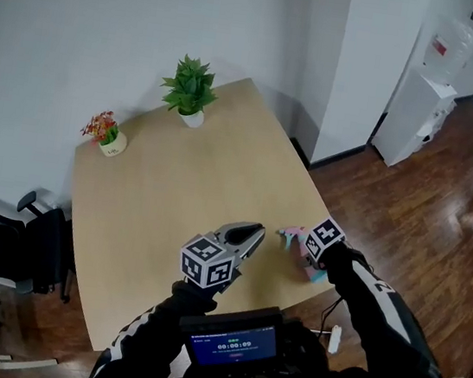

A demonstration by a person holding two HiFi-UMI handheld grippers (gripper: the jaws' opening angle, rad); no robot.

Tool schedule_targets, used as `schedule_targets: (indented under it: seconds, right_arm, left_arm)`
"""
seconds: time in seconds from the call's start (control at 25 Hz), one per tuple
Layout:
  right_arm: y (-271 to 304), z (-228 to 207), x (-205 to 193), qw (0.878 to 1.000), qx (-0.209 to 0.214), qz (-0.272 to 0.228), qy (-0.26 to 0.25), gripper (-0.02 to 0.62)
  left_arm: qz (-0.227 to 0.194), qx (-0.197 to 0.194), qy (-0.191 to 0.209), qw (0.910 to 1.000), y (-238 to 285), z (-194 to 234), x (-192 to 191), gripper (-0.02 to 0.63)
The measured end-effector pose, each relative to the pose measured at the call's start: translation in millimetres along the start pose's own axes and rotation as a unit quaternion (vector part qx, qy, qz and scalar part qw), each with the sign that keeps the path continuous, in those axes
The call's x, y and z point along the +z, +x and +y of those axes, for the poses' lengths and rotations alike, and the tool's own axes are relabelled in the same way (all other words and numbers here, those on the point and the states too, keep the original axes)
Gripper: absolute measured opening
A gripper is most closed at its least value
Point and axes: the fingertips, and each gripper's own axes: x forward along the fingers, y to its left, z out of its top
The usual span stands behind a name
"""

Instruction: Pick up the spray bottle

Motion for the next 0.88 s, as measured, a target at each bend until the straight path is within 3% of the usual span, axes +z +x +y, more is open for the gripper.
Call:
schedule_targets:
  seconds: [0.16,0.56,0.72,0.8,0.88]
  right_arm:
    - [18,7,-1,1.0,0.005,0.015,-0.001,0.42]
    - [12,13,9,0.999,0.022,-0.023,0.012,0.4]
    - [-34,33,40,0.988,0.058,-0.141,-0.005,0.399]
    - [-84,49,63,0.967,0.081,-0.24,-0.015,0.4]
    - [-141,63,81,0.933,0.098,-0.347,-0.022,0.399]
  left_arm:
    - [-0.004,-0.003,-0.01,0.9999,-6,17,-1,0.035]
    - [-0.017,-0.001,-0.004,0.9998,-13,20,7,0.032]
    - [-0.046,0.02,-0.005,0.9987,-30,13,19,0.02]
    - [-0.071,0.036,0.0,0.9968,-46,9,32,0.005]
    - [-0.094,0.053,0.01,0.9941,-65,5,46,0.005]
